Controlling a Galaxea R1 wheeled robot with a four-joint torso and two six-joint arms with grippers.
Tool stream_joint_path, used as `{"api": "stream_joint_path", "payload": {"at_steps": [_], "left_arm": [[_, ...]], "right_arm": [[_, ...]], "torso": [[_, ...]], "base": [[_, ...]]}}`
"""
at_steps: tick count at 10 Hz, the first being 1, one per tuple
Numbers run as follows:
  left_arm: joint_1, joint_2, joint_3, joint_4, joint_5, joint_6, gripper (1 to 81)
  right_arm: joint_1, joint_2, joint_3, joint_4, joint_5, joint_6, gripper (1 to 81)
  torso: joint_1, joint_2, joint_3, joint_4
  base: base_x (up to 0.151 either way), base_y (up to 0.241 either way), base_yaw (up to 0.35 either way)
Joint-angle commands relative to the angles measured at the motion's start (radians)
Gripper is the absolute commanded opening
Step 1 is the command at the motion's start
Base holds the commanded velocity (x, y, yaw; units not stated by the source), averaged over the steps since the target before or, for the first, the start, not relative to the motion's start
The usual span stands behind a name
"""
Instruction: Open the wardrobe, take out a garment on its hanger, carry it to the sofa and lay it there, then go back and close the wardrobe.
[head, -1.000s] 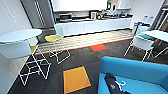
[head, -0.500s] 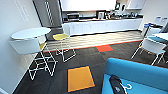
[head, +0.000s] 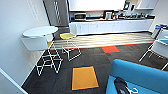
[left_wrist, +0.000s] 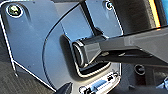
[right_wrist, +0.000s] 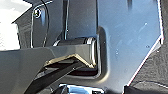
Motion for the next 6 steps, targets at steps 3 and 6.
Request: {"api": "stream_joint_path", "payload": {"at_steps": [3,6], "left_arm": [[-0.017,-0.004,0.002,0.021,0.020,0.005,81.1],[-0.014,-0.004,0.002,0.021,0.019,0.005,81.1]], "right_arm": [[0.016,0.009,0.007,-0.007,-0.046,-0.005,81.1],[0.016,0.009,0.007,-0.007,-0.046,-0.007,81.1]], "torso": [[0.000,0.000,0.020,0.000],[0.000,0.000,0.078,0.000]], "base": [[0.000,0.000,0.178],[0.000,0.000,0.178]]}}
